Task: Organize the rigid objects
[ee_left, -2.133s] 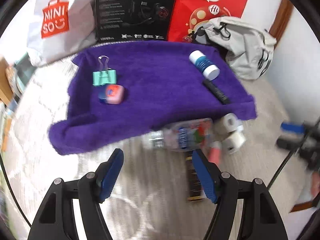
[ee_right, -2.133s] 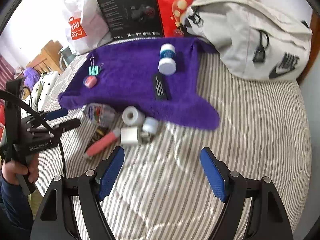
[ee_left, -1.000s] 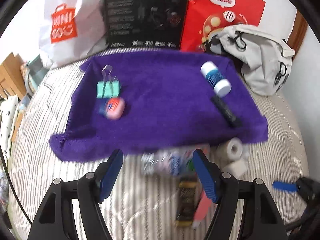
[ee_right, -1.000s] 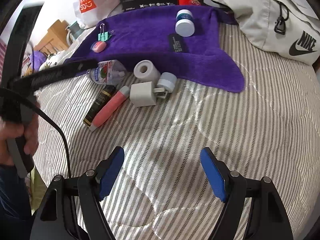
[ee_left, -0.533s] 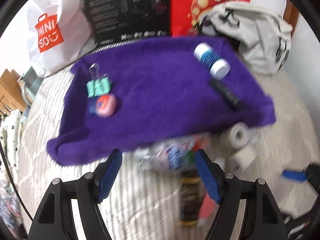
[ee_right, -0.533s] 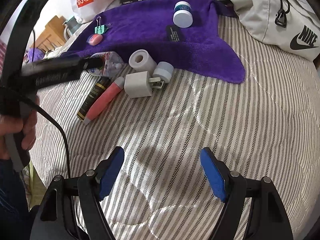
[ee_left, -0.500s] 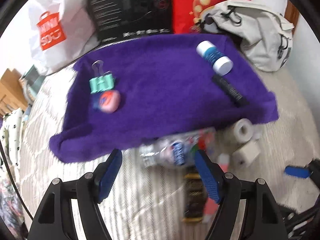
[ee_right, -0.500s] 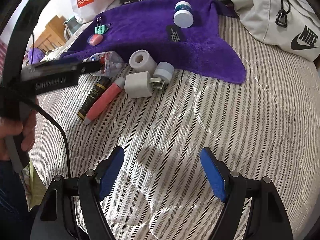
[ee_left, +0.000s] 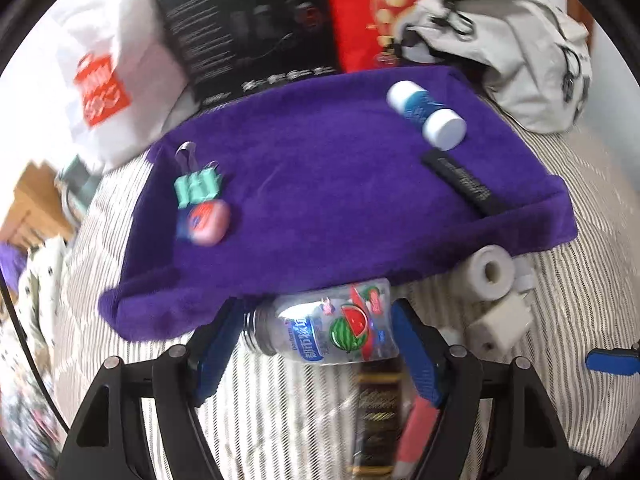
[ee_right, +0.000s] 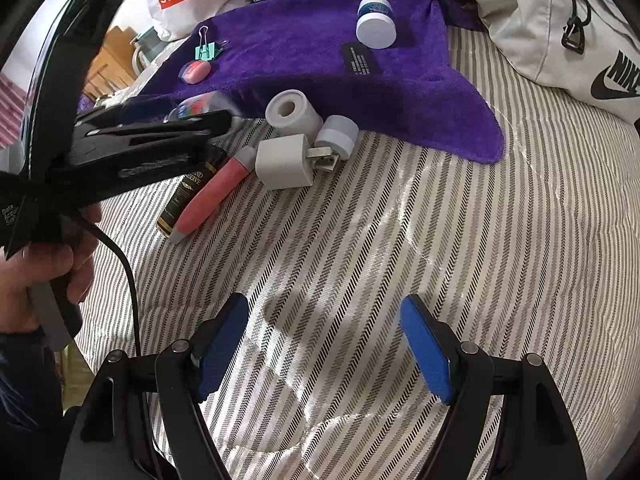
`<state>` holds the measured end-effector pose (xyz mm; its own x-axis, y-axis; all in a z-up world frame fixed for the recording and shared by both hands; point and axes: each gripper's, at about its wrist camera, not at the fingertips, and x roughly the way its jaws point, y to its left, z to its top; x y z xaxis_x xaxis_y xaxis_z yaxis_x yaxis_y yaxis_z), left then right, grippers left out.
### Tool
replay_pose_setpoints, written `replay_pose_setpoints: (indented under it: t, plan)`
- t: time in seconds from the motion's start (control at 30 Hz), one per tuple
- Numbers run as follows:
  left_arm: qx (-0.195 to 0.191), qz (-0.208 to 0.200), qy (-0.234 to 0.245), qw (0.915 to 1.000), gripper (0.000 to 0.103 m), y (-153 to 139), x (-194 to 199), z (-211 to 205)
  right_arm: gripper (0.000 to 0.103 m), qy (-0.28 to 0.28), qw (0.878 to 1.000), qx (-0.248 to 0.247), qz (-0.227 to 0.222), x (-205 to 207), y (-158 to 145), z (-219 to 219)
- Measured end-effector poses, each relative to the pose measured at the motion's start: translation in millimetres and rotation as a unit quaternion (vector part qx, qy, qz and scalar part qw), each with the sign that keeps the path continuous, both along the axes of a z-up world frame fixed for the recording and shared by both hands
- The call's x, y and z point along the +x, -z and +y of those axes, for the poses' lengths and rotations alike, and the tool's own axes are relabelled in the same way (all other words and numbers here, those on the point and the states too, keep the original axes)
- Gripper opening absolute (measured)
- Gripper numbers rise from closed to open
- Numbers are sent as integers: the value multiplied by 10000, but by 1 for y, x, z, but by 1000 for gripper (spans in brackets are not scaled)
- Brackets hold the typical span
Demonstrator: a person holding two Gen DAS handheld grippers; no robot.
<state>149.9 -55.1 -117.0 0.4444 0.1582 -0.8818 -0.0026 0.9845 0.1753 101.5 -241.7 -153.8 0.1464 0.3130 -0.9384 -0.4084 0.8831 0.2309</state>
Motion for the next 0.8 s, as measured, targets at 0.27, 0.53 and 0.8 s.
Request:
replay_pose_setpoints:
  t: [0.27, 0.53, 0.8]
  plan:
    - [-247, 308, -697, 9968, 77, 6, -39, 87, 80, -11, 10000, -29, -26, 1, 0, 0]
    - [-1112, 119, -868, 9899, 77, -5, -47, 111, 80, -61, 9999, -114, -10, 7, 0, 9]
    - [-1293, 334, -1411, 9809, 75, 13, -13, 108, 81, -207, 9996, -179, 12, 4, 1, 18]
